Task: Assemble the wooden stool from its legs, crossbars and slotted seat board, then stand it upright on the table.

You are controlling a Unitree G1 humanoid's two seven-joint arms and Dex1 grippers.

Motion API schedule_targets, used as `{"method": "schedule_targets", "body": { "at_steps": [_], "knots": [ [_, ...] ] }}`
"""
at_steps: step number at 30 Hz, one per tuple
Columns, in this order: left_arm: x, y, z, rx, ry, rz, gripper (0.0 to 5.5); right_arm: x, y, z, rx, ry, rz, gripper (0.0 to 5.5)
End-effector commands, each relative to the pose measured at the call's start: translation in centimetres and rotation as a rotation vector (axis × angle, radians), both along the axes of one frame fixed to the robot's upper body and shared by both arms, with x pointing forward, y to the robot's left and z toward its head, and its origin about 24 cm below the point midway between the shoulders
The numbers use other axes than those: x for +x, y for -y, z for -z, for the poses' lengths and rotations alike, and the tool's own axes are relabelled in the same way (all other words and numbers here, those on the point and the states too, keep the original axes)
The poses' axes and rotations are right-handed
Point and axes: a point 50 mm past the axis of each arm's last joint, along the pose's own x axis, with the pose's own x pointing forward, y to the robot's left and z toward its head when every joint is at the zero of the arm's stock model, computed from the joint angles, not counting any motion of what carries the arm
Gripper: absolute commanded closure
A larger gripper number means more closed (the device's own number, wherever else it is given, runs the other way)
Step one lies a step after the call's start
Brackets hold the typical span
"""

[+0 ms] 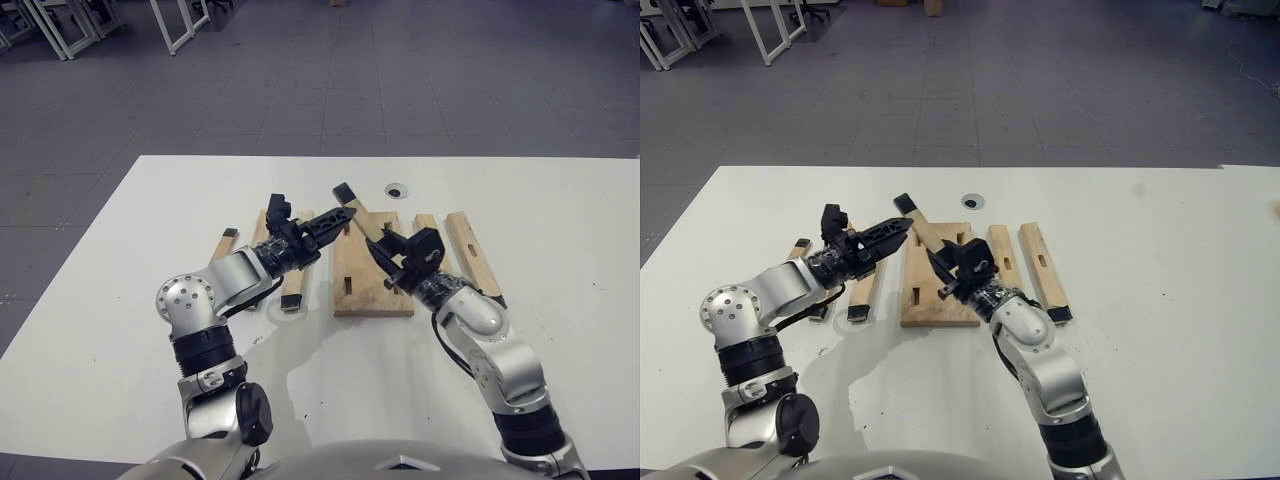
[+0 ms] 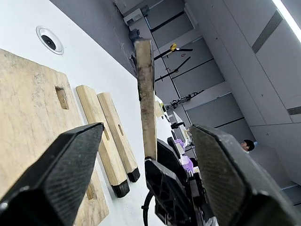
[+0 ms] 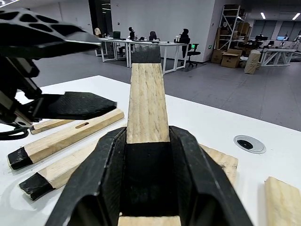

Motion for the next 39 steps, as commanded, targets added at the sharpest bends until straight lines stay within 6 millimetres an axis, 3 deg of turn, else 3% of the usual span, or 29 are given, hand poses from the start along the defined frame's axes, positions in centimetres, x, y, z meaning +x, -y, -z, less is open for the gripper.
{"method": "schedule_targets", "body": {
  "at_steps": [1,4,19,23,28,30,33,35,37,39],
  "knots": [
    [0.6,0.2,0.2,0.029,-0.014,-0.003,2.09,-1.0,-1.4,0.4,-0.01,-0.014,-0.053,4.23],
    [0.5,0.2,0.1,0.006,-0.01,0.002,2.35,-1.2,-1.5,0.7,-0.019,-0.02,-0.059,4.23],
    [0.8,0.5,0.1,0.017,-0.01,-0.018,4.99,-1.3,-1.4,0.7,-0.026,-0.023,-0.06,4.23],
    [0.9,0.9,-0.2,-0.068,-0.035,-0.033,5.08,-1.3,-1.4,0.7,-0.034,-0.022,-0.059,4.23],
    [1.3,0.1,-0.7,-0.043,-0.027,-0.137,5.08,-1.7,-1.4,0.6,-0.045,-0.026,-0.088,3.04],
    [1.4,-1.5,-1.1,0.055,0.042,-0.195,5.09,-1.8,-0.9,0.5,-0.046,-0.03,-0.06,2.58],
    [1.4,-5.1,-3.5,0.228,0.225,-0.358,5.09,-2.2,1.3,0.8,-0.068,-0.057,0.066,1.92],
    [1.0,-7.9,-5.1,0.515,0.377,-0.546,5.09,-4.3,3.1,1.8,-0.122,-0.109,0.182,1.51],
    [0.7,-9.8,-5.1,0.808,0.487,-0.688,5.09,-5.5,4.0,1.6,-0.178,-0.113,0.282,1.18],
    [1.0,-10.2,-3.1,0.98,0.509,-0.75,5.09,-5.7,4.0,1.3,-0.215,-0.081,0.332,1.09]
  ]
}}
